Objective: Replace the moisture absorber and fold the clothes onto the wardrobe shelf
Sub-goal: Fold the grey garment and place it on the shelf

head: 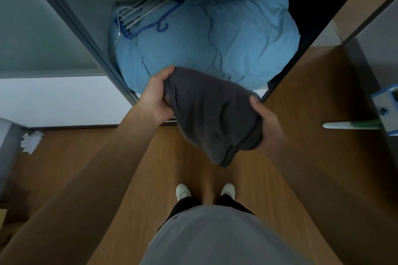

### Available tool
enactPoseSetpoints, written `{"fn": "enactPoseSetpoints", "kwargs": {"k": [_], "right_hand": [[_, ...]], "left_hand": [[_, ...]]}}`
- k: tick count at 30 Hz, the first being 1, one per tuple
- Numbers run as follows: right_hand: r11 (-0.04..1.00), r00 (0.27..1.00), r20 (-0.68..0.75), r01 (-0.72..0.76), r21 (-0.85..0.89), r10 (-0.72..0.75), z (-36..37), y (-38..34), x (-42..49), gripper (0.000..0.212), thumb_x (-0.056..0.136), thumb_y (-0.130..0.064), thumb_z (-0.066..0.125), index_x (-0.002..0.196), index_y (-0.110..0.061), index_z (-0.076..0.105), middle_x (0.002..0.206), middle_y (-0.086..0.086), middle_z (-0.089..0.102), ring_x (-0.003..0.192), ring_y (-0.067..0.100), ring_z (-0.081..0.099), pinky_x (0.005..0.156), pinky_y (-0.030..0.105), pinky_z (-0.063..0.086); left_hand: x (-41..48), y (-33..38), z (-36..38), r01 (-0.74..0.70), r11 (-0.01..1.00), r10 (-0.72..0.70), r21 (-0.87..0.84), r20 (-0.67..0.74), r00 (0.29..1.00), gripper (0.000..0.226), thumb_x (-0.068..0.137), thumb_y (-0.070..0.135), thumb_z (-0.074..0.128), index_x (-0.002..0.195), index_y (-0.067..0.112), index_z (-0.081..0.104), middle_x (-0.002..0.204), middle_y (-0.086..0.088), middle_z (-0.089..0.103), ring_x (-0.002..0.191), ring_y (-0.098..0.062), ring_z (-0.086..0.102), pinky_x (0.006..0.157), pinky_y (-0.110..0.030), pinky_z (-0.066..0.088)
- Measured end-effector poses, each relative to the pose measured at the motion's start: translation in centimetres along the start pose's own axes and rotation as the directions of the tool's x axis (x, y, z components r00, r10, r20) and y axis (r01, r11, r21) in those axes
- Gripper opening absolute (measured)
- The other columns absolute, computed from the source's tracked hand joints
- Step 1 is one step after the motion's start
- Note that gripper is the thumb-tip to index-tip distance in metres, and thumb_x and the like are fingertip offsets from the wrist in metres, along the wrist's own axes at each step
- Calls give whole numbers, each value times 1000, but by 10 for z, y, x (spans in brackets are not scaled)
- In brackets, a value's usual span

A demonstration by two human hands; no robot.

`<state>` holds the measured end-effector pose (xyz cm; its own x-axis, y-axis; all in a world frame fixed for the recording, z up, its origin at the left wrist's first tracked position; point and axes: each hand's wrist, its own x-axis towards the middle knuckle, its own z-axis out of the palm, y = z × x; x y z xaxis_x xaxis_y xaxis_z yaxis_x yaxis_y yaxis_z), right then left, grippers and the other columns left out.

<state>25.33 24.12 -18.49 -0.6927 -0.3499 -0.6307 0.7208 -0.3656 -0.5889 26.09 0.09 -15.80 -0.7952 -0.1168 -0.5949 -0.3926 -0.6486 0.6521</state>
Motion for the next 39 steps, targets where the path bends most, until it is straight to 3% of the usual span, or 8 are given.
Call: {"fn": "enactPoseSetpoints", "kwargs": {"k": [4, 6, 12, 17, 24, 30, 33, 39], "right_hand": [[996, 998, 62, 18, -91, -13, 16, 1, -3, 60, 77, -27, 74, 132, -7, 58, 124, 11, 69, 112, 30, 67, 98, 48, 52], [997, 989, 137, 58, -55, -50, 18, -8, -3, 47, 88, -22, 67, 131, -4, 61, 130, 13, 66, 121, 31, 63, 105, 49, 47], [999, 978, 208, 36, -22, -31, 26, -17, -1, 28, 90, -24, 64, 110, -9, 76, 123, 11, 70, 113, 29, 68, 90, 43, 57], [994, 981, 163, 102, 42, -108, 25, -23, -8, 34, 87, -33, 65, 107, -8, 78, 117, 12, 73, 105, 27, 71, 80, 39, 60], [977, 974, 109, 189, 97, -199, 22, -23, -12, 48, 86, -35, 65, 124, -4, 68, 117, 13, 72, 101, 26, 72, 76, 36, 59], [993, 983, 145, 107, 40, -112, 13, -27, -9, 45, 85, -30, 64, 122, -4, 69, 121, 14, 70, 105, 28, 71, 78, 39, 59], [996, 981, 178, 84, 5, -83, 4, -37, -4, 43, 88, -23, 62, 127, -5, 64, 125, 14, 69, 112, 30, 68, 84, 42, 59], [967, 989, 122, 114, -228, -87, 8, -48, 9, 37, 93, -11, 64, 131, -12, 60, 120, 6, 72, 109, 24, 70, 93, 40, 57]], "left_hand": [[4, 1, -16, -65, 998, 66, -13, 128, 990, 54, 96, 51, 54, 134, 12, 59, 134, -10, 64, 124, -27, 61, 106, -44, 47], [8, -5, -31, -31, 999, 25, 34, 150, 988, 64, 93, 60, 52, 140, 17, 54, 139, -8, 61, 128, -28, 57, 110, -48, 41], [11, -22, -34, 58, 969, -101, 242, 169, 980, 60, 84, 60, 64, 132, 25, 58, 132, 1, 66, 119, -20, 65, 106, -45, 45], [13, -22, -35, 67, 986, -99, 155, 208, 973, 46, 88, 57, 61, 113, 23, 77, 129, -2, 68, 119, -20, 64, 90, -35, 57], [14, -47, -39, 201, 955, -254, 219, 250, 934, 68, 89, 70, 47, 137, 24, 58, 139, -4, 61, 132, -26, 55, 110, -47, 40], [11, -37, -21, 69, 984, -106, 167, 225, 968, 51, 86, 49, 65, 128, 19, 64, 132, -7, 66, 122, -24, 62, 95, -40, 52], [14, -14, -21, 28, 940, -68, 339, 104, 992, 52, 83, 37, 74, 131, 19, 61, 122, -3, 71, 116, -23, 66, 90, -39, 54], [26, 20, -16, -51, 930, 35, 365, 52, 998, 29, 95, 33, 63, 116, 14, 69, 109, -4, 76, 100, -17, 73, 78, -30, 61]]}}
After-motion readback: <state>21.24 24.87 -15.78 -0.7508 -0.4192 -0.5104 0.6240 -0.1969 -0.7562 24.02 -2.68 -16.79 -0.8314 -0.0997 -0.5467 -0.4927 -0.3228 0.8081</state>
